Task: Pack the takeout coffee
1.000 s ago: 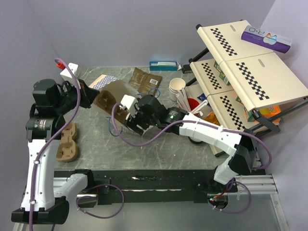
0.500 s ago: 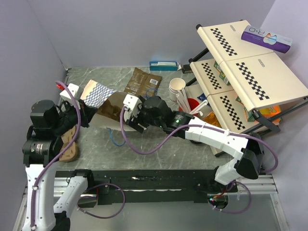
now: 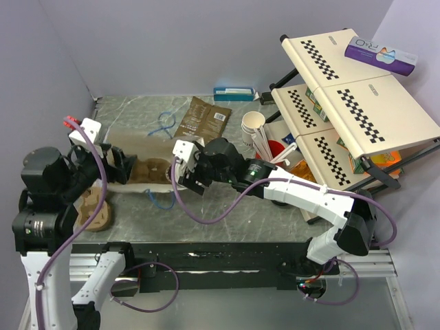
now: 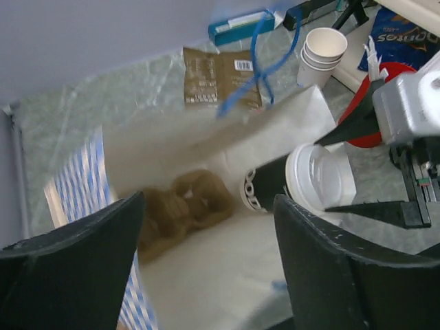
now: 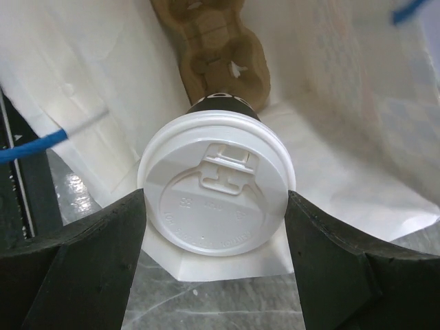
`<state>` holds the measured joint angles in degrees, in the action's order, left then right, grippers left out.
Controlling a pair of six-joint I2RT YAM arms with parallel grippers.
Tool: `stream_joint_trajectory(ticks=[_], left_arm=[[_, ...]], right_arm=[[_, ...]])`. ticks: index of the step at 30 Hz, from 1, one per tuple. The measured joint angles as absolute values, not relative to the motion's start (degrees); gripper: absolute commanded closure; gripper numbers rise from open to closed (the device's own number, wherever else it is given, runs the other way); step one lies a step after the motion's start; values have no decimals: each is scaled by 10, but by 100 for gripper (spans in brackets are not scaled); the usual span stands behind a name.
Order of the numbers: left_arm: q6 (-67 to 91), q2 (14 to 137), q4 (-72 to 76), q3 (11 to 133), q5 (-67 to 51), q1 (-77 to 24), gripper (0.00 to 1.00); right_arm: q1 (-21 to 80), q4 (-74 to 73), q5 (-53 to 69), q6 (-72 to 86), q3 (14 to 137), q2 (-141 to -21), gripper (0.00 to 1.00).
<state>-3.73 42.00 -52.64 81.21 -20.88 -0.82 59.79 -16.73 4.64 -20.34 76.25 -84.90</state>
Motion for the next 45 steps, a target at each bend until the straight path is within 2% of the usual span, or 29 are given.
stream_joint_trajectory(ticks=[1,7,9,14,21,25,32,45], left_arm=[[-48,433,-523,828,-216,-8,12],[-143,546,-531,936,-255,-8,8],[-201,599,-576,995,-279,-8,8],[-265,708,-688,1108,-325,-8,1],[-288,618,-757,1039,-359,-23,1],[-261,583,-776,1072,-369,-30,1],[-245,542,-777,999,-383,-38,11],[-280,591,-779,948,-322,-74,26]], right_arm=[[599,-171,53,-205,767,-851,100],[605,-186,75,-216,787,-872,100],[606,-189,78,-218,788,-876,100],[608,-194,81,-220,790,-880,100],[609,-192,69,-215,815,-891,100],[606,-189,49,-198,844,-915,100],[601,-187,36,-178,878,-954,100],[601,-187,25,-168,880,-955,100]])
